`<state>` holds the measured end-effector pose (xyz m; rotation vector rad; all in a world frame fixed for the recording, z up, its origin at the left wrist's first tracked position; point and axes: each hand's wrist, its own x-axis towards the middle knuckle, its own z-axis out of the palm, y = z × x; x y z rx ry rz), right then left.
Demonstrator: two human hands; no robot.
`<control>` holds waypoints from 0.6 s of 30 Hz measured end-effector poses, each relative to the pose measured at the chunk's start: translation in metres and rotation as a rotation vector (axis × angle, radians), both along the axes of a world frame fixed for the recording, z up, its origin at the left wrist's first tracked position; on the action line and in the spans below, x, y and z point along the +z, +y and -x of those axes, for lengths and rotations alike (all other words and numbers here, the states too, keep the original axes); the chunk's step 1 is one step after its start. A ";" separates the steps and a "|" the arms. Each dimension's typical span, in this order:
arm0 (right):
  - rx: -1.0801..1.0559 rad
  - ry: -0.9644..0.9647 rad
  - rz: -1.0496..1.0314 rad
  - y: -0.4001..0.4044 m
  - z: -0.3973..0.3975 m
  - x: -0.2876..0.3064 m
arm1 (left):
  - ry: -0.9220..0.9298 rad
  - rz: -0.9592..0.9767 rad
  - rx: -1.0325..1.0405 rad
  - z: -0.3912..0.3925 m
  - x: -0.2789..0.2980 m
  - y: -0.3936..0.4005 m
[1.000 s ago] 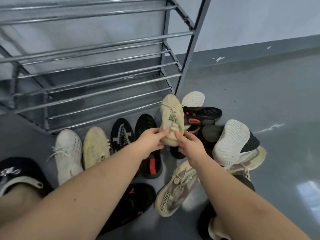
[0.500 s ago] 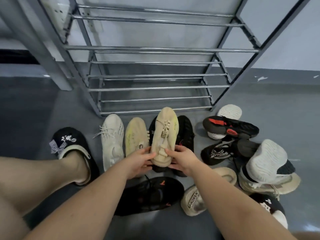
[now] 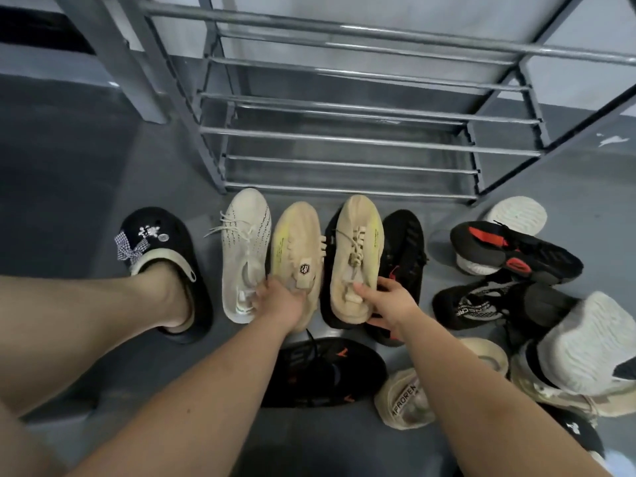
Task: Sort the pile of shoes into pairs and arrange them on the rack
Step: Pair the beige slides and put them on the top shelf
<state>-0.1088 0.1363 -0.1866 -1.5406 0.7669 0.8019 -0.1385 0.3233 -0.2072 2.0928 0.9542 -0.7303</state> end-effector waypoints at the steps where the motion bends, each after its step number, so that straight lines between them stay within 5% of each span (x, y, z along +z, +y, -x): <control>1: -0.003 0.004 -0.006 -0.001 -0.001 -0.001 | 0.029 -0.027 -0.007 -0.002 -0.002 -0.001; 7: 0.020 -0.010 -0.012 -0.001 -0.006 -0.004 | 0.140 -0.026 0.074 -0.017 -0.001 0.002; 18: -0.012 -0.049 -0.070 -0.009 0.004 -0.007 | -0.100 0.404 0.350 0.009 0.002 -0.007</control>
